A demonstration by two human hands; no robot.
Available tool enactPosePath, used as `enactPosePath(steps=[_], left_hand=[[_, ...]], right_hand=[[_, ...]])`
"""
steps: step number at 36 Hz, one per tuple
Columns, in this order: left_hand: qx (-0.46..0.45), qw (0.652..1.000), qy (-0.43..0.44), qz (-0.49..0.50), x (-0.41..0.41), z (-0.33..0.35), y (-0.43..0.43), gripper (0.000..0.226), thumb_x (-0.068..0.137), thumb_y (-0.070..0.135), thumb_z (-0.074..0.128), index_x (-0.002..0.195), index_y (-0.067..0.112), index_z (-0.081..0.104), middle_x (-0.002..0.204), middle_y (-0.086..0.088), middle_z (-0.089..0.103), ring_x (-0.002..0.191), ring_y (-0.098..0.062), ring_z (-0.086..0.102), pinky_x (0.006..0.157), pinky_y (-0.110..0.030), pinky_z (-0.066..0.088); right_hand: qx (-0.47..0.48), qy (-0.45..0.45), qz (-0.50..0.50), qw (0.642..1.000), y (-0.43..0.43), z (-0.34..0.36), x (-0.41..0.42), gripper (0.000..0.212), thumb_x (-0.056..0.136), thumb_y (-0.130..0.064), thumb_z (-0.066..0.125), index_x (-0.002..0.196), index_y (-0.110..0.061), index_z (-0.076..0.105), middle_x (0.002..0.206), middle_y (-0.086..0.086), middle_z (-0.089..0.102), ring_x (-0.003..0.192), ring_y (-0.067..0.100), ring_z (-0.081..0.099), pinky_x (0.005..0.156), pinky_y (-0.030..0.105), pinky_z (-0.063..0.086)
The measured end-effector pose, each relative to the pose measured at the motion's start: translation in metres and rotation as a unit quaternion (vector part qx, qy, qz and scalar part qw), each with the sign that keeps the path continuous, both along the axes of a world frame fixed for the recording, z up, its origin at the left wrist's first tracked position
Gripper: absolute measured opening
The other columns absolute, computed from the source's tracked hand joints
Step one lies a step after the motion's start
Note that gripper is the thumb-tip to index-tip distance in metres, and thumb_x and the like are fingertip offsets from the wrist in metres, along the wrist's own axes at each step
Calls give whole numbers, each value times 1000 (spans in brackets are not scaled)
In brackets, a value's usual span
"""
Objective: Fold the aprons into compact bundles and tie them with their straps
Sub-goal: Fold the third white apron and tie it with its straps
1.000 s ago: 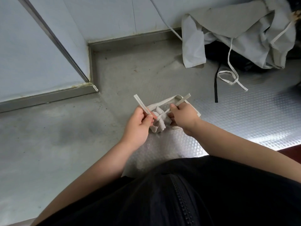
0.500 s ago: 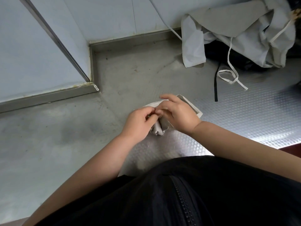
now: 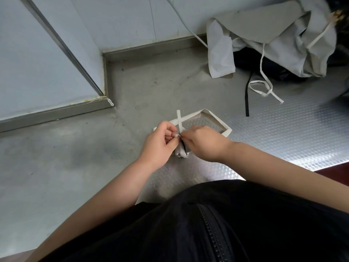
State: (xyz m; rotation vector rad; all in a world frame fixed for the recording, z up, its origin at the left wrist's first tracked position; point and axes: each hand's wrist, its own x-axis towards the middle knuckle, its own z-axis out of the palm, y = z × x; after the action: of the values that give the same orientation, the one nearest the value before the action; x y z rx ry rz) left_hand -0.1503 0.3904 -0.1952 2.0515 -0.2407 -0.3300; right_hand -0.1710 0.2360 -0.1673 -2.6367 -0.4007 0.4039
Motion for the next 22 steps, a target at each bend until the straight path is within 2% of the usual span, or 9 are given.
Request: enactPosePath(steps=[3,6,8,10,11,13,15,18,22], left_hand=[[-12,1000,3,-10,-1,-1,-1,30,86,6,63,78,32,49,72,9,54,65,-8,53,71,-21,44],[-18,1000,-3,-15,-1,-3,-1,29,86,7,62,78,32,49,71,11,54,64,-8,52,71,-22,44],[-20,1000,-8,-13,-4,-6,1,29,87,7,62,77,31,49,68,14,56,63,-6,53,69,-23,45],[-24,999,-24,-8,-8,-9,1,30,87,6,62,75,31,49,66,19,57,60,-1,52,64,-20,43],[-25,999,-42,-4,-10,-10,0,31,87,5,61,75,31,49,68,20,57,61,2,52,64,-17,42],[-13,995,-99,8,-14,-12,-3,27,86,3,61,77,27,55,76,18,56,68,5,54,66,-10,41],[1,988,-155,16,-15,-15,-5,13,83,4,61,84,16,66,88,15,53,74,2,57,70,-9,44],[27,975,-221,17,-13,-19,-4,14,82,12,61,89,7,71,92,3,55,79,-8,58,74,-13,47],[47,964,-261,11,-17,-18,-1,26,84,22,56,91,5,74,87,-5,61,81,-5,54,77,-3,39]], right_hand=[[-22,-4,-9,1000,1,-2,-1,26,98,-21,40,103,-6,60,100,12,58,95,28,56,80,33,40],[-29,-12,-33,999,1,-7,-3,28,99,-22,37,103,-5,59,100,14,57,95,30,56,82,36,42],[-1,-3,-49,999,2,-8,-4,26,99,-19,37,93,-6,59,96,14,59,92,31,56,82,36,41],[65,54,-92,992,0,-6,-2,25,98,-19,41,77,-12,52,86,9,59,87,27,54,75,29,38],[116,109,-126,979,-1,-4,-2,26,98,-20,43,74,-14,49,80,5,58,83,24,53,73,27,36],[235,219,-187,928,-2,1,-2,25,98,-21,45,75,-13,49,72,6,63,76,23,52,70,29,37],[304,256,-218,891,-3,3,-2,23,98,-19,46,77,-11,51,68,12,65,74,25,51,64,32,35],[339,263,-235,872,-2,2,-1,23,97,-15,46,76,-10,52,68,17,63,74,27,44,57,31,27],[336,275,-237,869,-1,2,-1,26,97,-13,43,73,-9,52,65,16,63,75,27,41,56,29,27]])
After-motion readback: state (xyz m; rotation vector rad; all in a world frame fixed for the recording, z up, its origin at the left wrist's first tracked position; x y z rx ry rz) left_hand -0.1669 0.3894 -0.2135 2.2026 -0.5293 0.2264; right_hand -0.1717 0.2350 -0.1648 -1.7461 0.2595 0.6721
